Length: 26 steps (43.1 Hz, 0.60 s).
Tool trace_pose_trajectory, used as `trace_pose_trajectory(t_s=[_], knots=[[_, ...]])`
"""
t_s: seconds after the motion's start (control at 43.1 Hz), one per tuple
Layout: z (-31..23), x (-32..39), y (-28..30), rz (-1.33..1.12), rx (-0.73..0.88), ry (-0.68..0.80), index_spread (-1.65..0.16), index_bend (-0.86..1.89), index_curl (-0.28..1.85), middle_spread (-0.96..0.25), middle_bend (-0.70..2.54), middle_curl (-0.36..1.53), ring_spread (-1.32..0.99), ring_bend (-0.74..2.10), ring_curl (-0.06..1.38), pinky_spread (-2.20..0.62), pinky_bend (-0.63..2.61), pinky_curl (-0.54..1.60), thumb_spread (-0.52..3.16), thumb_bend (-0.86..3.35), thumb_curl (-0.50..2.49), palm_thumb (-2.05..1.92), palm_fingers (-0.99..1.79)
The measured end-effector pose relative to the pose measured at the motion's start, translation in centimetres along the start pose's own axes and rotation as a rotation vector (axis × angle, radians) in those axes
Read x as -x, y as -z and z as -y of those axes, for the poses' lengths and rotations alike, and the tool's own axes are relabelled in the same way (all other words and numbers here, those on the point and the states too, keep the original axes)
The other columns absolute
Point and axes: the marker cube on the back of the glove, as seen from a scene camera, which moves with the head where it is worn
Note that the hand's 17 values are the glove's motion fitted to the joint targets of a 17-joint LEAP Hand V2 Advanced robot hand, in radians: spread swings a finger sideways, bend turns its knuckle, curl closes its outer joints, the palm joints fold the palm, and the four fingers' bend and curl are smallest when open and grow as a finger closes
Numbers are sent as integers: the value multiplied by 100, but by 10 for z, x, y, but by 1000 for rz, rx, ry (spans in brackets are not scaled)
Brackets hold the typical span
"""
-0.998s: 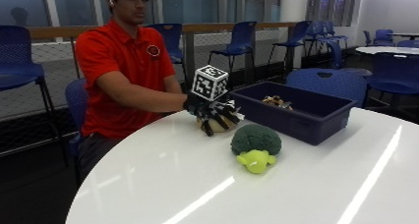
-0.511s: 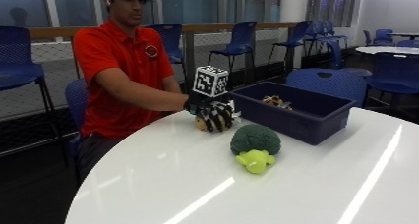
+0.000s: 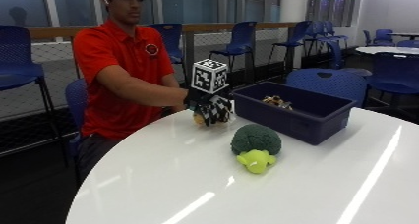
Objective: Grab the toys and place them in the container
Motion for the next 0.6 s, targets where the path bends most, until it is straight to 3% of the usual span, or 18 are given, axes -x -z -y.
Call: trace_pose_trajectory(t_s=[0.325, 0.603], knots=[[13, -1, 60, 47, -25, -35, -43, 27, 32, -48, 63, 60, -50, 102, 53, -44, 103, 40, 69, 14, 77, 68, 102], [67, 64, 145, 47, -91, 26, -45, 26, 39, -52, 60, 69, -52, 104, 56, -43, 107, 43, 59, 12, 86, 70, 95]])
